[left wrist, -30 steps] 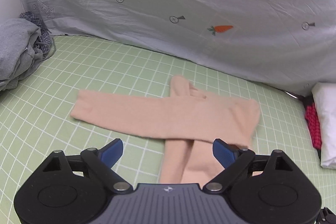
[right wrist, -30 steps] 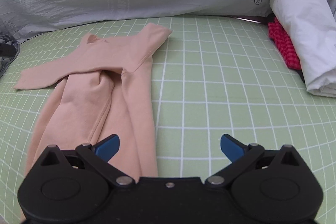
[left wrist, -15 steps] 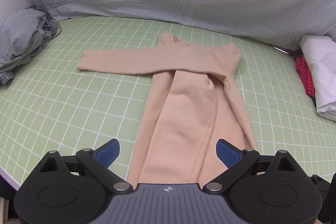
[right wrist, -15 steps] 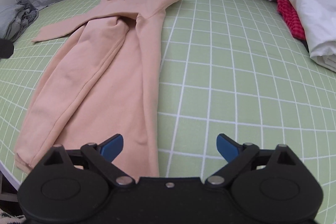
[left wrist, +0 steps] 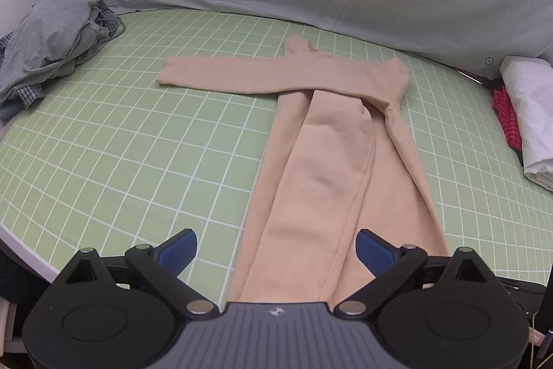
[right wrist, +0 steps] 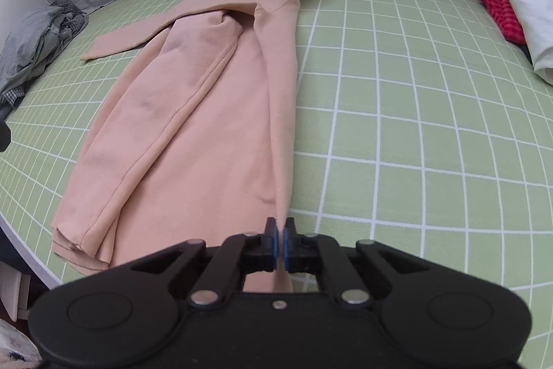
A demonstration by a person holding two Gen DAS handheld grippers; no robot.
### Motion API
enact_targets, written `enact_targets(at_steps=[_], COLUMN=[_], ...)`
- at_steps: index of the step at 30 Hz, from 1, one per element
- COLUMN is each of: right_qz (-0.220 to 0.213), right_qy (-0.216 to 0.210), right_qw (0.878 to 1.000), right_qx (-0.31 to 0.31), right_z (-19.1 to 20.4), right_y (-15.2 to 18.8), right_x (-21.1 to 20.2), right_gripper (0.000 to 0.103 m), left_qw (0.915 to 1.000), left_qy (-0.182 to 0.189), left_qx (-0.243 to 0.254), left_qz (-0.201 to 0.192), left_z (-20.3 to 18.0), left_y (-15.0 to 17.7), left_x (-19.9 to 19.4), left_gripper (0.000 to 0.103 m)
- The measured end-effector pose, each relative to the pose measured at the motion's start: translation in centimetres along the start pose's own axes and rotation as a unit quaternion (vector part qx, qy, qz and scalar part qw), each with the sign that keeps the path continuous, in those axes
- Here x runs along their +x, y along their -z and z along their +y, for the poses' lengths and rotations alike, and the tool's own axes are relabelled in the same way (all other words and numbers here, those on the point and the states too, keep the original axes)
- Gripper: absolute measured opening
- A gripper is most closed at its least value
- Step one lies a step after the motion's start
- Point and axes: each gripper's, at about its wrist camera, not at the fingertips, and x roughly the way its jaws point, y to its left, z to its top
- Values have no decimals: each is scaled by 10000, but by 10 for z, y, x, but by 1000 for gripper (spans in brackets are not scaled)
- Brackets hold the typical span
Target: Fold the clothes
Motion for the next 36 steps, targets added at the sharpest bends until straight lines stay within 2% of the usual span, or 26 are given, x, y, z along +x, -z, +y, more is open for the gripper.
enact_targets(at_steps=[6, 11, 15, 18, 21, 23, 25, 27, 31, 34, 36], right_qz=[-446, -727, -672, -513, -324, -418, -476, -586, -820, -994, -780], right_qy=[231, 265, 162, 154, 165, 220, 129, 229, 550, 791, 1044], right_qw=[9986, 9968, 9972, 9986, 9987, 9976, 9966, 9949, 9901, 9852, 9854], right_qx=[139, -216, -282, -21, 368, 501, 666, 790, 997, 1151, 1095], right_z=[35, 87, 123, 144, 155, 162, 165, 162, 154, 149, 146], right_y=[-1, -6, -8, -2, 7, 11, 8, 5, 1, -2, 3], right_x=[-25, -37, -23, 2, 26, 28, 22, 16, 4, -5, 5], right_gripper=[3, 3, 3, 4, 12, 28, 36, 36, 49, 49, 49], left_qw=[9997, 9990, 9984, 9981, 9983, 9987, 9991, 9991, 9983, 9979, 9977], left_qy=[249, 432, 495, 477, 393, 322, 294, 338, 472, 548, 572], left_qx=[64, 62, 193, 328, 406, 384, 303, 269, 328, 348, 346], left_qz=[-8, -45, -180, -190, -124, -50, 15, 8, -53, 22, 93], left_z=[38, 74, 101, 126, 150, 163, 175, 180, 180, 178, 177], left_y=[-12, -28, -38, -39, -37, -37, -39, -42, -44, -42, -40], left_x=[6, 11, 9, 9, 16, 21, 23, 22, 22, 26, 29], left_gripper=[98, 98, 98, 98, 98, 98, 98, 98, 98, 98, 98])
